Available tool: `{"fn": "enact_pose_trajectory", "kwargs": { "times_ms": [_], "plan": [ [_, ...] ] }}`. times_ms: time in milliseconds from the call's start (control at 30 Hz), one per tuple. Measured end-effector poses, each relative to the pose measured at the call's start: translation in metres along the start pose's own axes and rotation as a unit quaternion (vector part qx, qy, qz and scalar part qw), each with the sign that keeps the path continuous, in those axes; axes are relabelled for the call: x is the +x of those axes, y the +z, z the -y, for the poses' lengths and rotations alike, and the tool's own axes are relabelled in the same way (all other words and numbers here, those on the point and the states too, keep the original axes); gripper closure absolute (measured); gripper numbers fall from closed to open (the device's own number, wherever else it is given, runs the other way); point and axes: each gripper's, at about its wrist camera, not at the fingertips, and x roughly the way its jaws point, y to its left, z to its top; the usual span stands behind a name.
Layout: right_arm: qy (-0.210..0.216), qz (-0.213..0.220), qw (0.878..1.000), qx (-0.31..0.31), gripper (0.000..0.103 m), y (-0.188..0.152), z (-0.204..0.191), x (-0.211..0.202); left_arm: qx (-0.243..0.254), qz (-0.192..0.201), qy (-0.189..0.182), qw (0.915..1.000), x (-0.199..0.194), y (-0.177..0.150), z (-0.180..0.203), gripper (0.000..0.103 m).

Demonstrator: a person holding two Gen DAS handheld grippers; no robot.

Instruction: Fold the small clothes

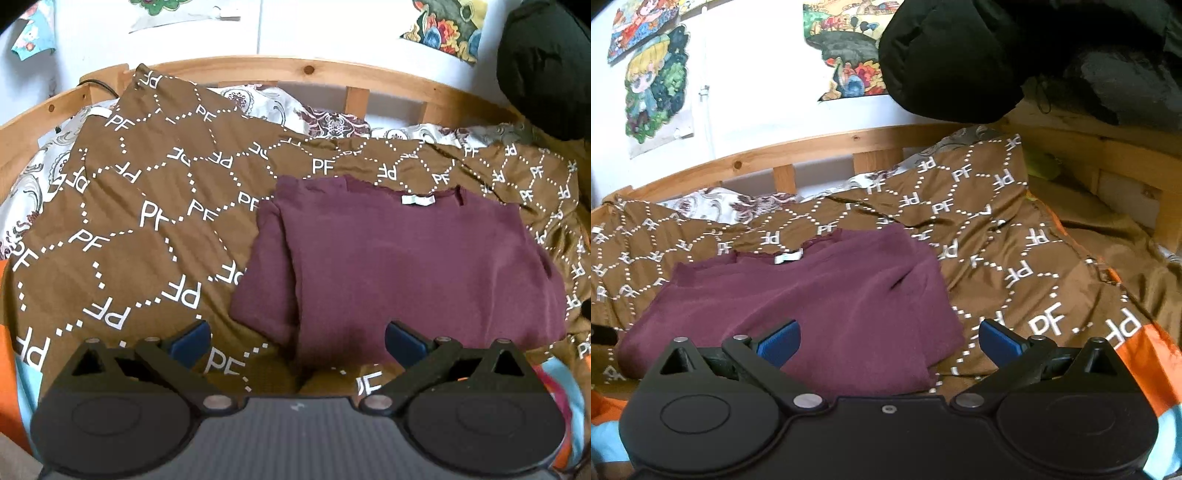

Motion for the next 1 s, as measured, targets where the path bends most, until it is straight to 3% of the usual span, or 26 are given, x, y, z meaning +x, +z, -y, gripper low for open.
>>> {"fn": "enact_pose_trajectory", "kwargs": {
  "times_ms": [133,200,300,533,667,733,800,867,1000],
  "plan": [
    [-0.018,0.015,0.999,0.027,0.004,-0.001,0.007,0.003,-0.008,-0.012,0.012,0.9998,0.007,0.0,-0.003,0.001],
    [-0.018,0.017,0.999,0.037,0.012,-0.001,0.01,0.008,-0.018,-0.02,0.013,0.9996,0.01,0.001,-0.006,0.001],
    [-0.009,0.002,0.999,0.045,0.021,-0.002,0.012,0.02,-0.028,-0.028,0.014,0.9991,0.014,0.002,-0.011,0.001],
    [-0.003,-0.034,0.999,0.035,0.025,-0.008,0.006,0.038,-0.027,-0.043,0.021,0.9985,0.02,0.002,-0.011,0.001],
    [-0.001,-0.038,0.999,0.033,0.037,-0.009,0.006,0.052,-0.028,-0.046,0.022,0.9983,0.02,0.002,-0.011,0.001],
    [0.003,-0.04,0.999,0.037,0.051,-0.009,0.007,0.058,-0.03,-0.045,0.019,0.9984,0.02,0.002,-0.012,0.001],
    [0.006,-0.051,0.998,0.036,0.085,-0.01,0.007,0.063,-0.032,-0.043,0.016,0.9984,0.019,0.002,-0.013,0.001],
    [0.008,-0.054,0.998,0.033,0.095,-0.011,0.006,0.063,-0.033,-0.044,0.016,0.9984,0.02,0.002,-0.012,0.001],
    [-0.001,-0.049,0.998,0.049,0.098,-0.01,0.012,0.055,-0.032,-0.045,0.016,0.9983,0.02,0.002,-0.012,0.001]
  ]
}}
